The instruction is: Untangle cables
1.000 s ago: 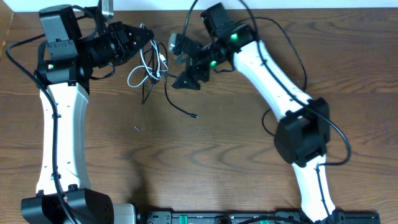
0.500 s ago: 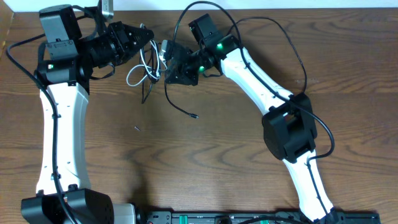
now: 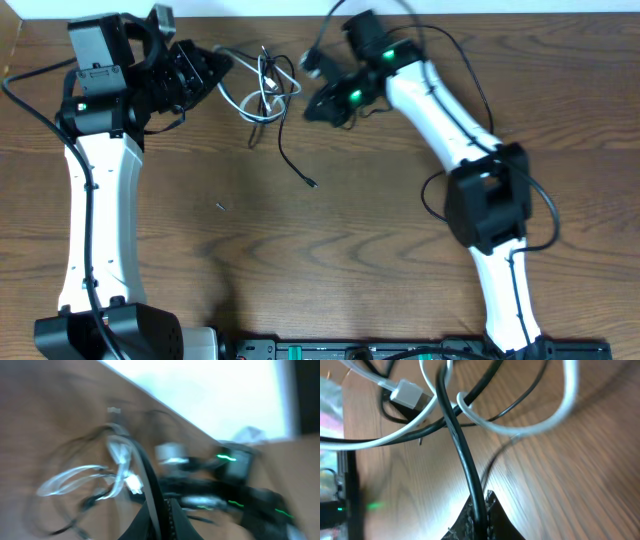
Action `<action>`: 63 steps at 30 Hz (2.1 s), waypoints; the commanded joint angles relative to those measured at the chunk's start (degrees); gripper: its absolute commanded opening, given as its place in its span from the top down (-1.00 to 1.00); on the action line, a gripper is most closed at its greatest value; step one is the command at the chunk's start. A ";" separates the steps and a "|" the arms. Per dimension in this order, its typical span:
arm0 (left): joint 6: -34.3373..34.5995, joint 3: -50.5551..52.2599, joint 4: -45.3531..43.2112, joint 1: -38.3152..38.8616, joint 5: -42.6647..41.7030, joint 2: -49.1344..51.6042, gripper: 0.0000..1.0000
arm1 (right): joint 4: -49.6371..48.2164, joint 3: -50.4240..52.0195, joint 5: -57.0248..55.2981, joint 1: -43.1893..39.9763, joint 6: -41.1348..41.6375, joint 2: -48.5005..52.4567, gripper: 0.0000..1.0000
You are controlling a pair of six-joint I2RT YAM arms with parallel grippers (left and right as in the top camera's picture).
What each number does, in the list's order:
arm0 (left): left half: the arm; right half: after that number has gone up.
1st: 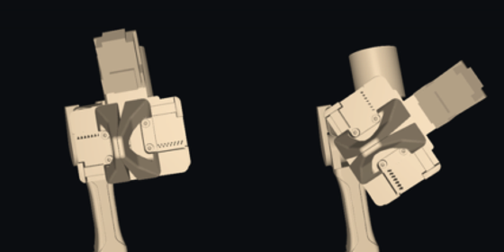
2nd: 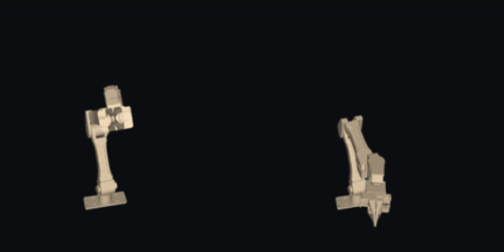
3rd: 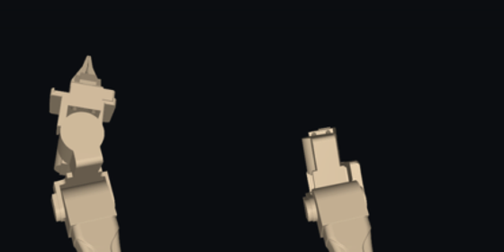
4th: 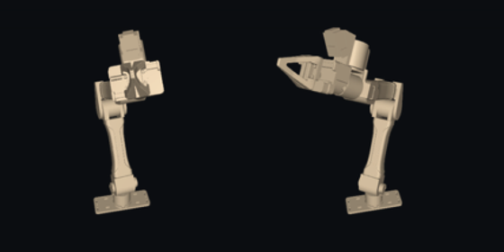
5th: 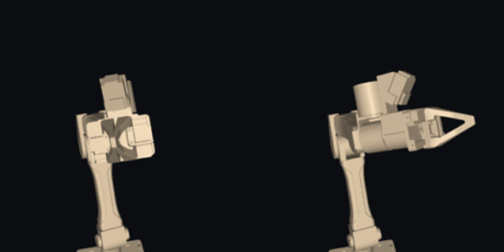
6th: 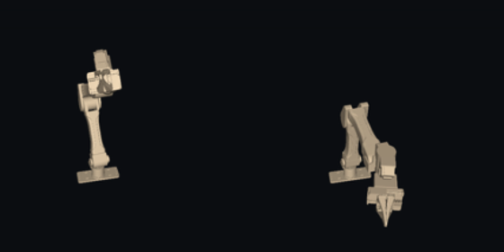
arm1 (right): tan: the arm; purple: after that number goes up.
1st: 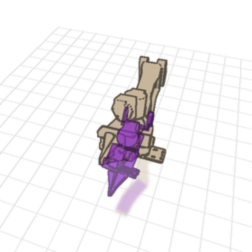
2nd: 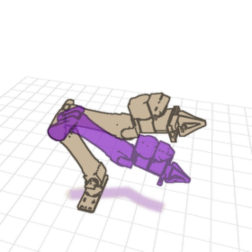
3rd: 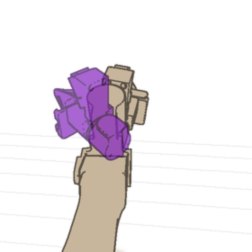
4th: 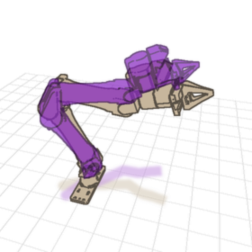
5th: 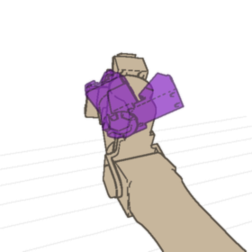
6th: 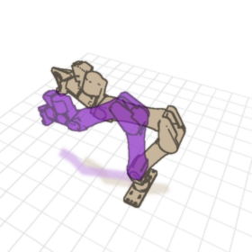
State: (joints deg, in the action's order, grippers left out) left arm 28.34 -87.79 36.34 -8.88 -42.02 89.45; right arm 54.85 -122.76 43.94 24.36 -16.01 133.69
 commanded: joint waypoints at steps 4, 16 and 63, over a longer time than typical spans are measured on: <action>-7.32 -0.70 5.03 -0.02 19.34 -1.57 0.85 | 4.68 -0.20 1.42 -4.68 -0.13 -12.02 0.98; -16.09 -0.63 11.04 -0.02 19.45 -1.42 0.85 | 7.58 -0.20 4.70 -13.77 -0.52 -22.99 0.97; -19.34 -0.59 -14.51 5.18 -34.95 0.76 0.84 | 10.69 -0.15 0.85 -20.63 3.50 -22.56 -0.38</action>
State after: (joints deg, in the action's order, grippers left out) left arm 2.04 -87.77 23.68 -3.73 -69.01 89.89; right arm 65.87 -122.72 44.25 1.39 -11.62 109.34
